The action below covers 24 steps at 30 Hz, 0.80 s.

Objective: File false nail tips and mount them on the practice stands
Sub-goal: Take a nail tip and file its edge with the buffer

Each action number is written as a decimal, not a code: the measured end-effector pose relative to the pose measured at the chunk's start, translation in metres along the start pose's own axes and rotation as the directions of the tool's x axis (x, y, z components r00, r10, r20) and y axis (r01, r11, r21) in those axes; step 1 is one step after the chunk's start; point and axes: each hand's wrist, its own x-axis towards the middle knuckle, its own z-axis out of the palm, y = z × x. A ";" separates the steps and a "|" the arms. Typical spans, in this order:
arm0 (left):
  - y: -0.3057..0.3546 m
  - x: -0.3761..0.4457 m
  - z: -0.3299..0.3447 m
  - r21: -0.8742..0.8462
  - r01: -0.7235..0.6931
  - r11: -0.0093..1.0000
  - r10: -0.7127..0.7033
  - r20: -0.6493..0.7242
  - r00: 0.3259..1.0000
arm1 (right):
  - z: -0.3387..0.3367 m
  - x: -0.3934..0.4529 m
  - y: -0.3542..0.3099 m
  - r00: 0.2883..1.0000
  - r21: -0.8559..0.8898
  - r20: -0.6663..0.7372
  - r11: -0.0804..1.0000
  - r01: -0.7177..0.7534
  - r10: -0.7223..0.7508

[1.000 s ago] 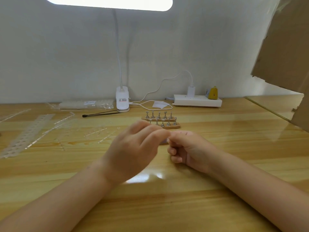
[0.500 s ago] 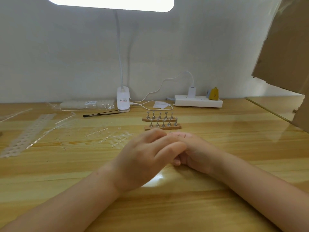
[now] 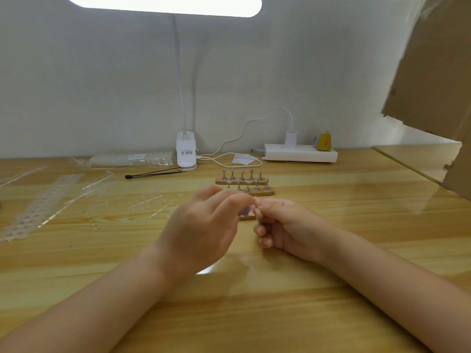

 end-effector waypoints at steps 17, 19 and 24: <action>0.016 0.003 0.013 -0.119 0.039 0.992 -0.047 -0.067 0.997 | 0.000 0.000 0.005 0.997 0.075 -0.048 0.995 0.060 -0.056; 0.010 -0.001 0.011 -0.060 0.100 0.993 -0.101 -0.018 0.995 | 0.001 0.000 0.005 0.997 0.092 -0.049 0.993 0.071 -0.067; 0.011 0.004 0.005 -0.071 0.003 0.998 -0.012 -0.123 0.992 | 0.003 0.002 0.007 0.993 0.030 -0.086 0.996 0.079 -0.076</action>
